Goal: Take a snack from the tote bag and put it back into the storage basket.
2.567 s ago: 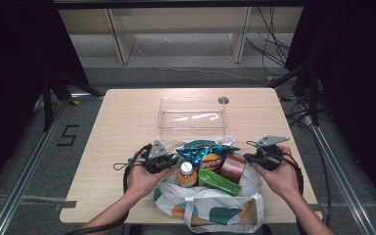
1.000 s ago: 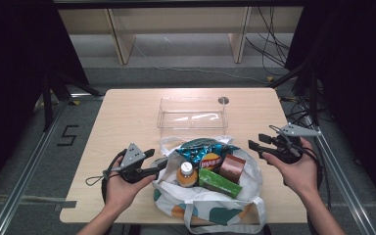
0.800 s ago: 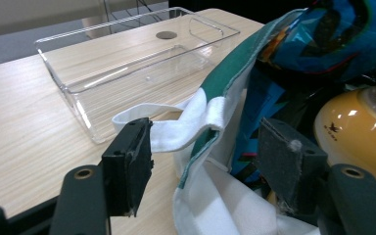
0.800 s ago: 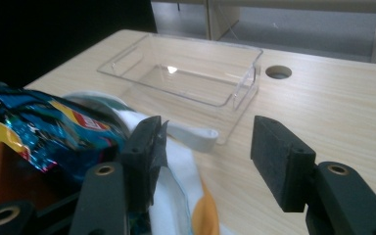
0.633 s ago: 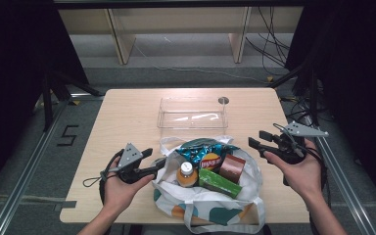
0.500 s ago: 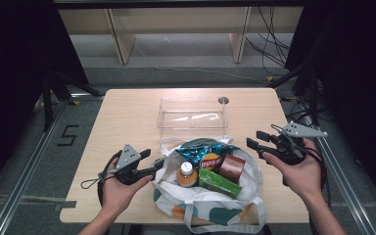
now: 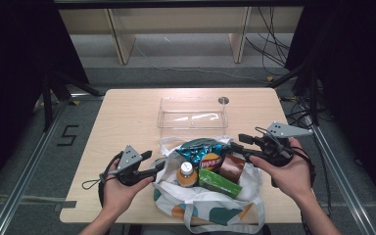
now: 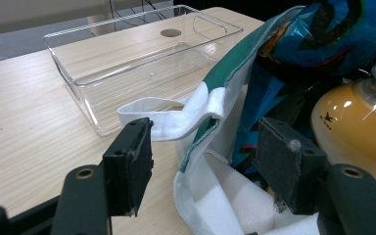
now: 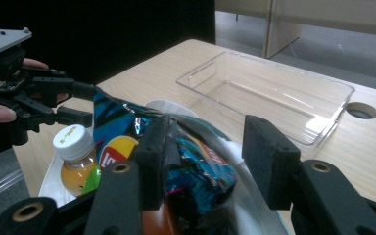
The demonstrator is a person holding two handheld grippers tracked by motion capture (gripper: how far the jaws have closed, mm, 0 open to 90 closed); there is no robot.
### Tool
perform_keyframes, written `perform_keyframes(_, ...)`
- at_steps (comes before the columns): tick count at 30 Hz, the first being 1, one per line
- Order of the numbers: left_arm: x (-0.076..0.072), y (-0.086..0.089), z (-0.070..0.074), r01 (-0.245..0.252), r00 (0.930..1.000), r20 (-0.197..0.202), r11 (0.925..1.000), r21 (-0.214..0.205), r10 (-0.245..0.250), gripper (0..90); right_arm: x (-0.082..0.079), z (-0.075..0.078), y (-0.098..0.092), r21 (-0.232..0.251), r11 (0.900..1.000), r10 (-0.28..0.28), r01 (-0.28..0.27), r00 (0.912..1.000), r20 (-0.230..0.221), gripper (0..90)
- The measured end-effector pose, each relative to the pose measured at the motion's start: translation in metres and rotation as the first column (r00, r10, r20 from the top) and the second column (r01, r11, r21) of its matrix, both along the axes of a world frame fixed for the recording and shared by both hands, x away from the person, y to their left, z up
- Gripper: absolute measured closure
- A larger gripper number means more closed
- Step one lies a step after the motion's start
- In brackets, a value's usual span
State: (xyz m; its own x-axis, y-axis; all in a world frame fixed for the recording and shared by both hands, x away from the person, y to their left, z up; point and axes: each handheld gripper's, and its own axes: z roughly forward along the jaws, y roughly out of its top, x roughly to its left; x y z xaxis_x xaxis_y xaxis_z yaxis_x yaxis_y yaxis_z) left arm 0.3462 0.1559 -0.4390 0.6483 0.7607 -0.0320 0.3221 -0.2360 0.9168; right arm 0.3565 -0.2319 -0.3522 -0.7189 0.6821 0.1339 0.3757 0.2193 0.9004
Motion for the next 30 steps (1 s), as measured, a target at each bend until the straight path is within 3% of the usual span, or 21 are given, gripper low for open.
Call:
perform_keyframes(4,0.000,-0.001,0.000,-0.001,1.0000,-0.002,1.0000,0.002,0.001,38.1,-0.001,-0.001,0.003,-0.009,0.9999,0.013,-0.013,0.9995,-0.029,54.8)
perform_keyframes(5,0.000,-0.001,0.000,-0.002,1.0000,-0.003,1.0000,0.002,0.002,38.0,0.002,-0.002,0.002,-0.032,0.9987,0.040,-0.040,0.9992,-0.002,54.8)
perform_keyframes(7,0.000,-0.001,0.000,-0.002,1.0000,-0.003,1.0000,0.003,0.002,38.1,0.001,-0.002,0.005,-0.011,0.9996,0.026,-0.026,0.9995,-0.016,54.7)
perform_keyframes(10,0.000,-0.001,0.000,-0.001,1.0000,-0.002,1.0000,-0.003,0.001,38.1,0.000,0.000,0.007,-0.023,0.9992,0.033,-0.034,0.9988,-0.037,54.1)
perform_keyframes(12,0.000,-0.001,0.001,0.006,1.0000,0.003,0.9999,-0.010,-0.006,38.1,0.003,-0.002,0.007,-0.038,0.9978,0.055,-0.055,0.9985,-0.003,54.1)
perform_keyframes(14,0.000,-0.002,0.001,0.010,0.9999,0.007,0.9999,-0.008,-0.010,38.1,0.004,-0.002,0.010,-0.033,0.9986,0.042,-0.042,0.9991,-0.011,54.1)
perform_keyframes(15,0.000,-0.002,0.001,0.010,0.9999,0.007,0.9999,-0.009,-0.010,38.1,0.003,-0.002,0.011,-0.038,0.9982,0.045,-0.046,0.9982,-0.039,54.1)
perform_keyframes(16,-0.001,-0.002,0.001,0.005,1.0000,0.006,1.0000,-0.003,-0.005,38.1,0.005,-0.004,0.011,-0.034,0.9973,0.064,-0.065,0.9976,-0.026,54.1)
perform_keyframes(17,-0.001,-0.003,0.001,0.005,1.0000,0.005,1.0000,-0.002,-0.005,38.1,0.006,-0.003,0.010,-0.060,0.9966,0.056,-0.057,0.9984,-0.013,54.2)
perform_keyframes(18,-0.001,-0.003,0.001,0.004,1.0000,0.005,1.0000,-0.002,-0.004,38.1,0.005,-0.004,0.013,-0.048,0.9973,0.054,-0.056,0.9974,-0.047,54.2)
perform_keyframes(20,-0.001,-0.003,0.001,0.005,1.0000,0.004,1.0000,-0.001,-0.005,38.1,0.009,-0.005,0.013,-0.063,0.9955,0.070,-0.072,0.9970,-0.033,54.3)
perform_keyframes(21,0.000,-0.003,0.001,0.006,1.0000,0.003,1.0000,-0.001,-0.006,38.1,0.008,-0.006,0.017,-0.033,0.9976,0.059,-0.061,0.9967,-0.057,54.5)
perform_keyframes(23,-0.001,-0.002,0.000,0.005,1.0000,0.002,1.0000,0.001,-0.005,38.1,0.011,-0.007,0.016,-0.080,0.9936,0.077,-0.081,0.9957,-0.052,54.7)
perform_keyframes(24,-0.001,-0.003,0.000,0.005,1.0000,0.002,1.0000,0.000,-0.005,38.1,0.011,-0.007,0.018,-0.071,0.9948,0.068,-0.073,0.9949,-0.075,54.8)
perform_keyframes(25,-0.001,-0.003,0.000,0.005,1.0000,0.003,1.0000,0.000,-0.005,38.1,0.014,-0.008,0.017,-0.084,0.9926,0.083,-0.087,0.9949,-0.057,54.9)
perform_keyframes(27,-0.001,-0.003,0.000,0.006,1.0000,0.002,1.0000,-0.001,-0.006,38.1,0.015,-0.010,0.020,-0.060,0.9950,0.074,-0.080,0.9934,-0.087,54.9)
perform_keyframes(29,-0.001,-0.003,0.000,0.007,1.0000,0.003,1.0000,0.001,-0.007,38.1,0.018,-0.010,0.018,-0.097,0.9912,0.084,-0.090,0.9940,-0.070,55.0)
perform_keyframes(30,-0.001,-0.003,0.000,0.006,1.0000,0.002,1.0000,0.001,-0.006,38.1,0.018,-0.010,0.020,-0.073,0.9943,0.070,-0.077,0.9928,-0.097,55.1)
